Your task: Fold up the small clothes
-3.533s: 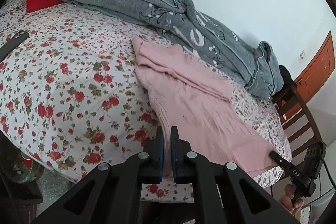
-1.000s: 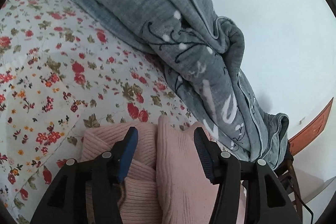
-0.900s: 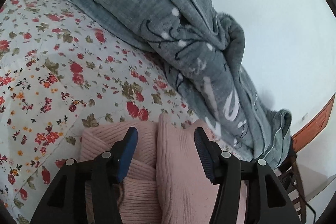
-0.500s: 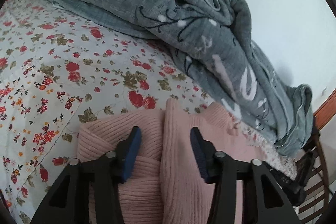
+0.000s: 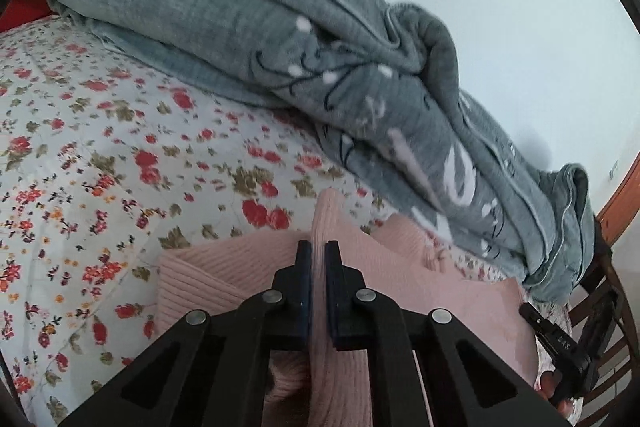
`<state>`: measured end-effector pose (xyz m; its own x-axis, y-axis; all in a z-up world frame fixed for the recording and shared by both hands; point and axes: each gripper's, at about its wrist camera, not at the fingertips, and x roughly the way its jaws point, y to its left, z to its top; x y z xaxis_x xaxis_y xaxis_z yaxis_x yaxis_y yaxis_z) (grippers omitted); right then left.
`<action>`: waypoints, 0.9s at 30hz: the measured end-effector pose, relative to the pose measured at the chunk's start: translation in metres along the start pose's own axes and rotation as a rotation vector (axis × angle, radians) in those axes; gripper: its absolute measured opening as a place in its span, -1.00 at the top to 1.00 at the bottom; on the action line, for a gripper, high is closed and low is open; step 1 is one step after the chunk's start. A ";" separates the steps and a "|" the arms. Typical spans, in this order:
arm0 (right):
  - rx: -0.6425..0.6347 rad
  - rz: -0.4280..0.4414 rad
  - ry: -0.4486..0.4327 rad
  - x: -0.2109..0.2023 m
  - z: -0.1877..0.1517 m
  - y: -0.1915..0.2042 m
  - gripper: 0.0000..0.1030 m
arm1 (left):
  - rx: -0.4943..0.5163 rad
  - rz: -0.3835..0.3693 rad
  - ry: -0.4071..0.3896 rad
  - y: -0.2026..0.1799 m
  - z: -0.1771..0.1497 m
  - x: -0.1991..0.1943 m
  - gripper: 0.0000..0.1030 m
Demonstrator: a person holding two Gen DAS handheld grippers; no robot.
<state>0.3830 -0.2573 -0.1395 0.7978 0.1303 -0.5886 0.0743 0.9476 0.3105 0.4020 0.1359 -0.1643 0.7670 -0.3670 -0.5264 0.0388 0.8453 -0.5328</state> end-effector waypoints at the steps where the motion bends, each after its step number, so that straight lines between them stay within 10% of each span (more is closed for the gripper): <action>1: -0.008 -0.002 -0.009 -0.002 0.000 0.001 0.92 | -0.010 0.003 -0.002 0.002 0.001 -0.001 0.86; 15: 0.076 -0.081 0.189 0.036 -0.004 -0.018 0.90 | -0.100 0.045 0.091 0.019 -0.001 0.018 0.79; 20: 0.160 -0.032 0.166 0.029 -0.002 -0.032 0.45 | -0.146 -0.016 0.063 0.027 0.003 0.011 -0.01; 27: 0.230 -0.080 0.000 -0.018 0.002 -0.044 0.31 | -0.218 -0.062 0.049 0.042 0.009 -0.003 -0.10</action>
<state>0.3664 -0.3022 -0.1412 0.7838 0.0574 -0.6183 0.2719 0.8634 0.4249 0.4066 0.1761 -0.1792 0.7354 -0.4383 -0.5168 -0.0584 0.7189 -0.6927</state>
